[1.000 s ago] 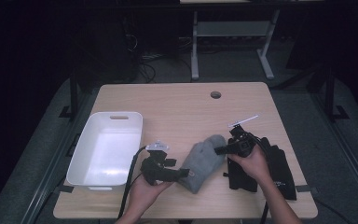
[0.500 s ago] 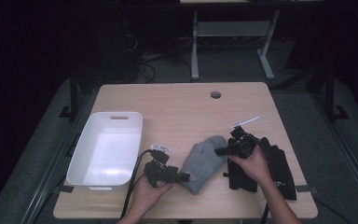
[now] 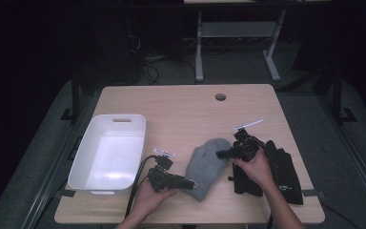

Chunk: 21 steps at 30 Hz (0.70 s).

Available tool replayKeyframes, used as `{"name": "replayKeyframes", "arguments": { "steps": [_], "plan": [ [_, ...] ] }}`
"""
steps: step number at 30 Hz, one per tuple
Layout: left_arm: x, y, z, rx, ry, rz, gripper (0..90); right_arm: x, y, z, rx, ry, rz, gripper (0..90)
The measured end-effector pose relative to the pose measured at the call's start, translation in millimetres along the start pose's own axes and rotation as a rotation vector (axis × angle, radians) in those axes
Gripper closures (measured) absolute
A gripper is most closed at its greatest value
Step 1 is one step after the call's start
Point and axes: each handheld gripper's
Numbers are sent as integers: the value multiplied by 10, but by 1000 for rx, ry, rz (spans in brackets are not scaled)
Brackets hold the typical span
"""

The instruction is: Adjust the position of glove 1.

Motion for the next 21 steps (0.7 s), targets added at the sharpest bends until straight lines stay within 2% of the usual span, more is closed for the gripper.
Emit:
{"name": "replayKeyframes", "arguments": {
  "steps": [3, 8, 11, 13, 21],
  "plan": [
    [1, -3, 0, -4, -13, -5, 500, 11, -41, -2, 7, -10, 1, 545],
    [-6, 8, -11, -20, -9, -1, 544, 18, -102, -22, 36, -28, 9, 677],
    [-25, 19, -59, -56, 26, 28, 551, 33, -103, -53, 32, -24, 7, 738],
    [-32, 30, -77, -70, 38, 36, 556, 43, -85, -70, 26, -21, -2, 753],
    [-15, 47, -42, -66, 15, 41, 562, 61, 6, -64, 34, -25, 7, 764]
  ]
}}
Point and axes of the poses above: each handheld gripper's, and its own axes: y roughly backward along the jaws, x roughly out of its top, z roughly to its right, and after that the axes turned 10 degrees about -x, right-handed
